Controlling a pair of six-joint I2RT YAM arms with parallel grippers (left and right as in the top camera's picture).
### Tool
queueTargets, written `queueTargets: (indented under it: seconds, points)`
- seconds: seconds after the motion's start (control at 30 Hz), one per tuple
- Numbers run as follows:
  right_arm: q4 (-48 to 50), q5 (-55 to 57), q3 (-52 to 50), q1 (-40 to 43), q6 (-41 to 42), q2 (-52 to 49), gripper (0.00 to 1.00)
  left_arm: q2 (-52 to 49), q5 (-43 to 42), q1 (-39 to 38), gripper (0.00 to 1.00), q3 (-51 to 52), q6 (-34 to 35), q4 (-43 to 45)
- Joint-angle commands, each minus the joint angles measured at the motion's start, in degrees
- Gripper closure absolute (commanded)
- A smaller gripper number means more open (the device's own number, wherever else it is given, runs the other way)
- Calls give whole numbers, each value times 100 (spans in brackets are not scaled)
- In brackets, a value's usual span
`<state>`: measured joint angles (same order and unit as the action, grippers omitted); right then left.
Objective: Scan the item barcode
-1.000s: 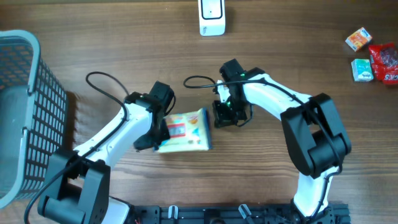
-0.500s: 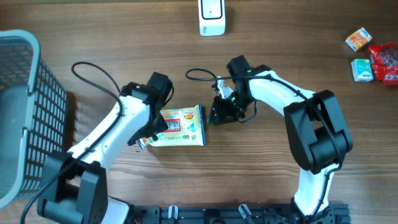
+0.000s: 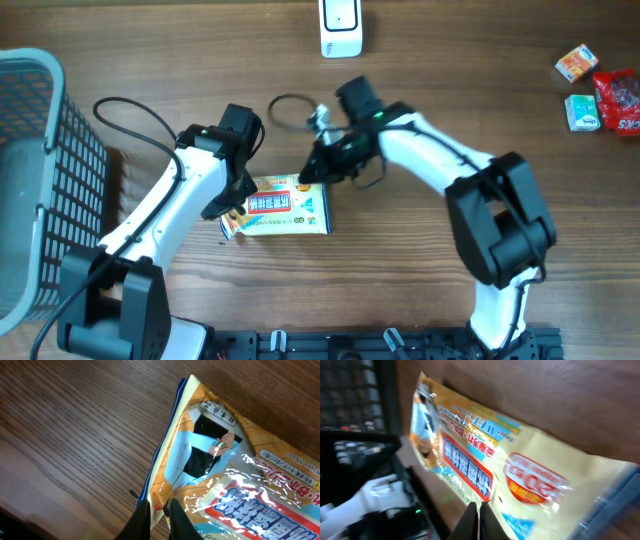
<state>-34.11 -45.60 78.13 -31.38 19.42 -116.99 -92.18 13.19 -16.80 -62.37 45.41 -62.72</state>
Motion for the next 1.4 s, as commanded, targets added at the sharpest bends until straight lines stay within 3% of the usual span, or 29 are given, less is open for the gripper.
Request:
queueTargets:
  seconds: [0.0, 0.33, 0.5, 0.6, 0.63, 0.7, 0.77, 0.93, 1.03, 1.23, 1.37]
  points:
    - [13, 1318, -87, -573, 872, -44, 96, 24, 17, 31, 91, -26, 155, -15]
    - [-411, 2166, -101, -173, 1366, -688, 96, 24, 37, 31, 95, -22, 179, -153]
    - [-1241, 3169, -94, 723, 1355, -688, 96, 24, 33, 31, 84, -22, 177, -157]
    - [-1690, 4044, -94, 1381, 968, -688, 96, 24, -199, 28, 90, -20, 170, -63]
    - [-1698, 3960, -94, 1578, 691, -688, 96, 24, -586, 13, 96, -20, 127, 136]
    - [-1718, 3716, -94, 1845, 297, -688, 96, 24, -1405, -72, 96, 81, -17, 713]
    - [-1716, 3316, -94, 1937, -140, -688, 96, 24, -2817, -289, 94, 382, -603, 1954]
    - [-1556, 3226, -94, 1860, -166, -688, 96, -7, -3681, -745, 94, 752, -546, 3993]
    - [-1499, 3200, -94, 1832, -118, -688, 96, -330, -3576, -1093, 96, 754, -271, 4739]
    - [-1502, 3202, -96, 1832, -127, -688, 96, -1274, -2796, -1156, 88, 752, 7, 4900]
    - [-1405, 3206, -205, 1832, -122, -688, 96, -1276, -455, -872, 96, 750, 7, 3648]
